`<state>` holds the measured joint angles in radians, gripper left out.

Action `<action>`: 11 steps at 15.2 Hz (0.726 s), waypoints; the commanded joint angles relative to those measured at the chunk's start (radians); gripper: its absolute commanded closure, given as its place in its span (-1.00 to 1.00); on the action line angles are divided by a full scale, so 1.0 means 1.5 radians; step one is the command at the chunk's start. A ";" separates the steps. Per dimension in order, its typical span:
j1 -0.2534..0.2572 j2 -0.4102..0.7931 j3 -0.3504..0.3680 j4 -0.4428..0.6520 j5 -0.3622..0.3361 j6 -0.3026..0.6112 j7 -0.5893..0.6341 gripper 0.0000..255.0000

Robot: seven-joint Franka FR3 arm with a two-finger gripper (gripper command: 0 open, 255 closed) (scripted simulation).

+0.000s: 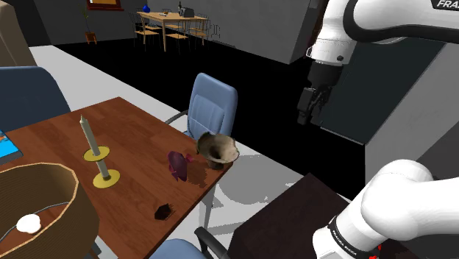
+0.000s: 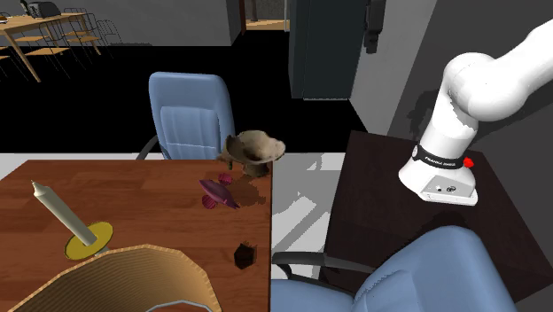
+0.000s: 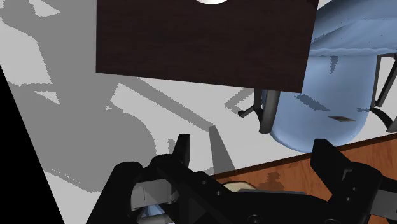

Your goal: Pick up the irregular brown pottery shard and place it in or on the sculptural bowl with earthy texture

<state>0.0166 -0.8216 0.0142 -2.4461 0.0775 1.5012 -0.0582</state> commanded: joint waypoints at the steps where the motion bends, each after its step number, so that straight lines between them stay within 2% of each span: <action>1: 0.000 0.000 0.000 0.000 0.000 0.000 0.000 -1.00; 11: 0.046 0.118 0.118 -0.067 0.076 0.205 0.094 -1.00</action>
<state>0.0805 -0.6645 0.1762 -2.5389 0.1828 1.7776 0.0710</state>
